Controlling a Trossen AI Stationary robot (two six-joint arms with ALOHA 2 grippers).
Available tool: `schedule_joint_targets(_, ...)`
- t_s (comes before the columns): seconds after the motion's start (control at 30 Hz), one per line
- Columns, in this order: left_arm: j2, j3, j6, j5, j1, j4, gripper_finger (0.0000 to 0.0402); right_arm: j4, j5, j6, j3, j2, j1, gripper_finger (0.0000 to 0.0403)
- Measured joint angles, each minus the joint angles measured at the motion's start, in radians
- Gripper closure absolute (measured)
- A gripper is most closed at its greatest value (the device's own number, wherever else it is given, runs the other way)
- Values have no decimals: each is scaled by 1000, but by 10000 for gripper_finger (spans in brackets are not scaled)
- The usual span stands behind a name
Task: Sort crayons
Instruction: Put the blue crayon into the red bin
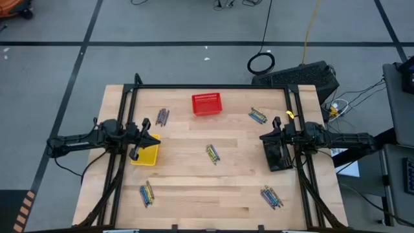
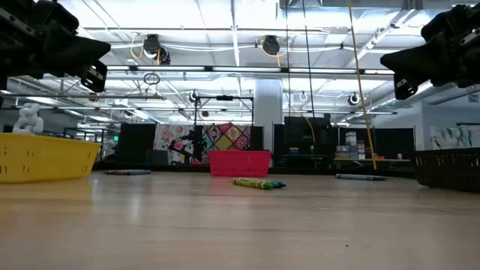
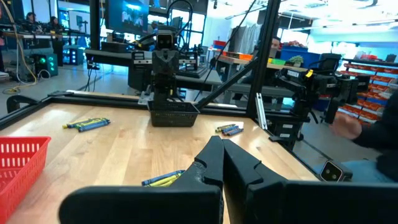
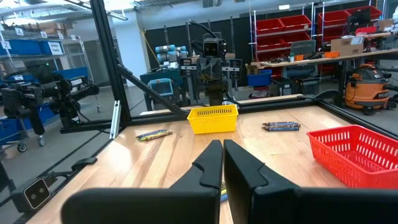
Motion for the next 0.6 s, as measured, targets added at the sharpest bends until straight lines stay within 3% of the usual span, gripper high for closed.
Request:
schedule_joint_targets(0.47,0,0,0,0,0,0,402,15,-1,-636,21,0,-1,401)
schedule_joint_targets(0.6,0,0,0,0,0,0,402,15,-3,-651,22,0,0,401)
